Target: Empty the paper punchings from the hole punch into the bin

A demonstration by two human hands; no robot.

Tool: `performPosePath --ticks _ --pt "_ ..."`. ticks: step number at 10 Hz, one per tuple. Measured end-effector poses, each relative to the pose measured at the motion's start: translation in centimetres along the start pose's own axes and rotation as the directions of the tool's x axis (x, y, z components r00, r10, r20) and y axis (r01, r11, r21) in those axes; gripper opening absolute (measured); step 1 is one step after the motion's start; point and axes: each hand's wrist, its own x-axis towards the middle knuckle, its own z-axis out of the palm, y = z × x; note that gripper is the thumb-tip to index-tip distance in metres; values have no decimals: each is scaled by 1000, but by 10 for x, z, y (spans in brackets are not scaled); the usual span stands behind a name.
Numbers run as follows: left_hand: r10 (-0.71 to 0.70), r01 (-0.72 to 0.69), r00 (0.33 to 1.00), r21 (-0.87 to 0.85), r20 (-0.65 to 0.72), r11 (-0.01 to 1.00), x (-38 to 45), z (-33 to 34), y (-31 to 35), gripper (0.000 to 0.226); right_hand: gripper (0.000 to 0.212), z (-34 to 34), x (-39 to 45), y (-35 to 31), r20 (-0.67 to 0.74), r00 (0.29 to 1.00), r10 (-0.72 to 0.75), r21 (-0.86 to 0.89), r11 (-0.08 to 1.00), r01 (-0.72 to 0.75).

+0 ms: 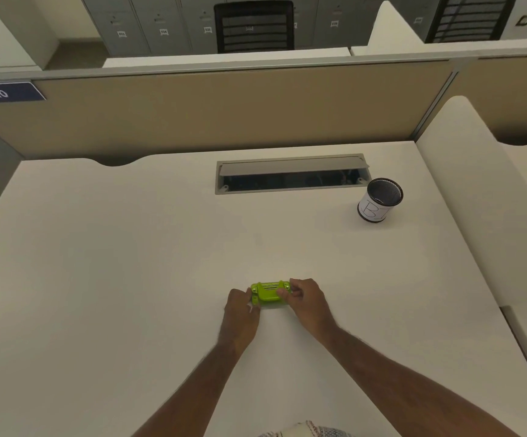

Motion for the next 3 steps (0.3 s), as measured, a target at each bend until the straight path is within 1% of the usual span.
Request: performPosePath --ticks 1,2,3 --pt "25 -26 999 51 22 998 1 -1 -4 14 49 -3 3 2 -9 997 -74 -56 996 73" --pt "88 -101 994 225 67 969 -1 -4 -10 31 36 -9 -1 4 -14 999 -46 -98 994 45" --pt "185 -191 981 415 54 890 -4 -8 -22 48 37 -14 -3 15 -18 997 -72 -151 986 69"
